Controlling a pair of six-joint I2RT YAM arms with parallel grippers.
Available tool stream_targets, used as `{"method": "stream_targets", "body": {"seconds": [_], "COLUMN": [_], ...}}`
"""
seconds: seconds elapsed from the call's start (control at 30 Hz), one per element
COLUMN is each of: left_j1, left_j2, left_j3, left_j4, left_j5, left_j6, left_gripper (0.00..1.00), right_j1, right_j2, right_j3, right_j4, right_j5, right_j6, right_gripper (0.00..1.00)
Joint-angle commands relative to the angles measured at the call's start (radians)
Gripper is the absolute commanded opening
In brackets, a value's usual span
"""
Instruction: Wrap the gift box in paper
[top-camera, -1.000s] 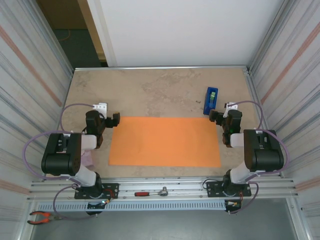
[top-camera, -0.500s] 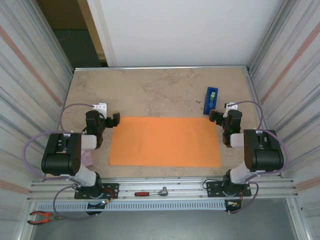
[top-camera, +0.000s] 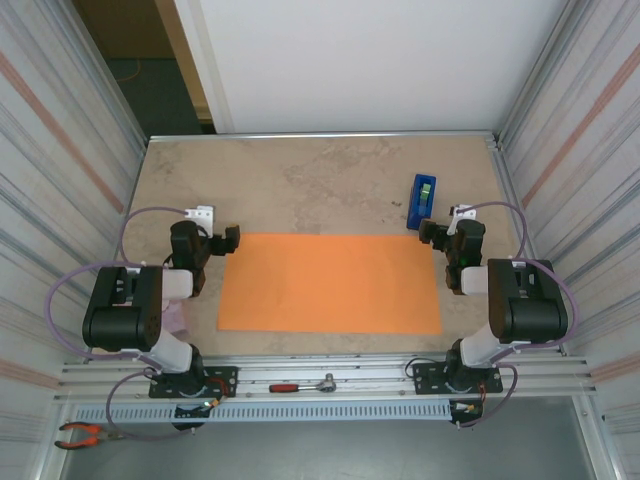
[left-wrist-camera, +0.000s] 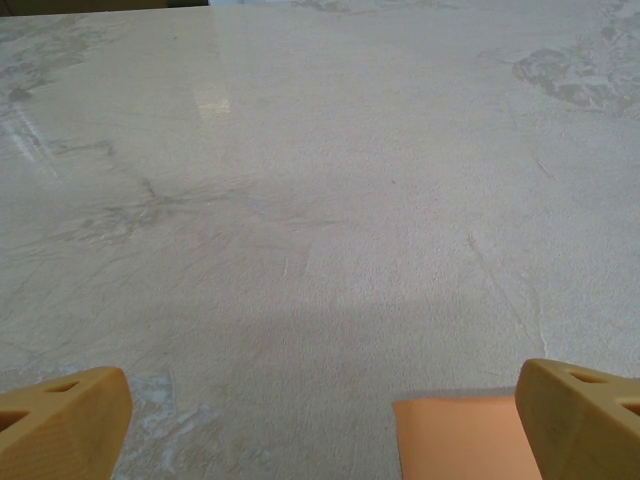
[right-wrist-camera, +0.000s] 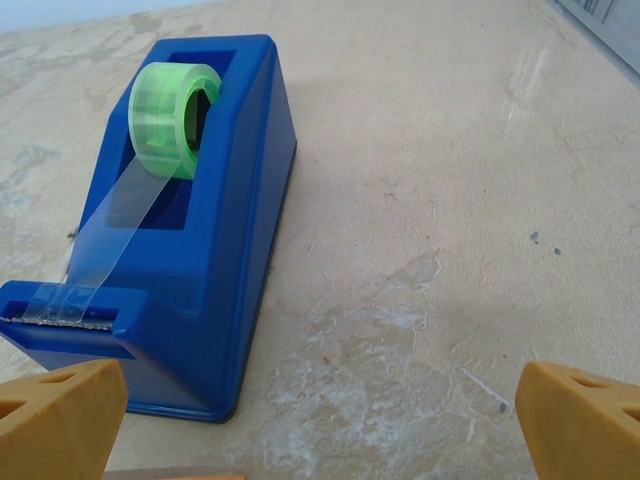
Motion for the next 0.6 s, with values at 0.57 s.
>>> {"method": "stream_targets", "body": {"seconds": [0.57], "left_j1": [-0.007], "left_j2": [-0.38], "left_j3": [0.205], "left_j4": [-0.701], "left_j5": [-0.37], "left_j6": [-0.381], "left_gripper": [0.99], "right_j1": [-0.008], "right_j2": [-0.288], "right_j3": [0.381], "right_j4": [-0.681], "right_j5": [0.09], "right_j6": [0.264], "right_gripper": [0.98]}}
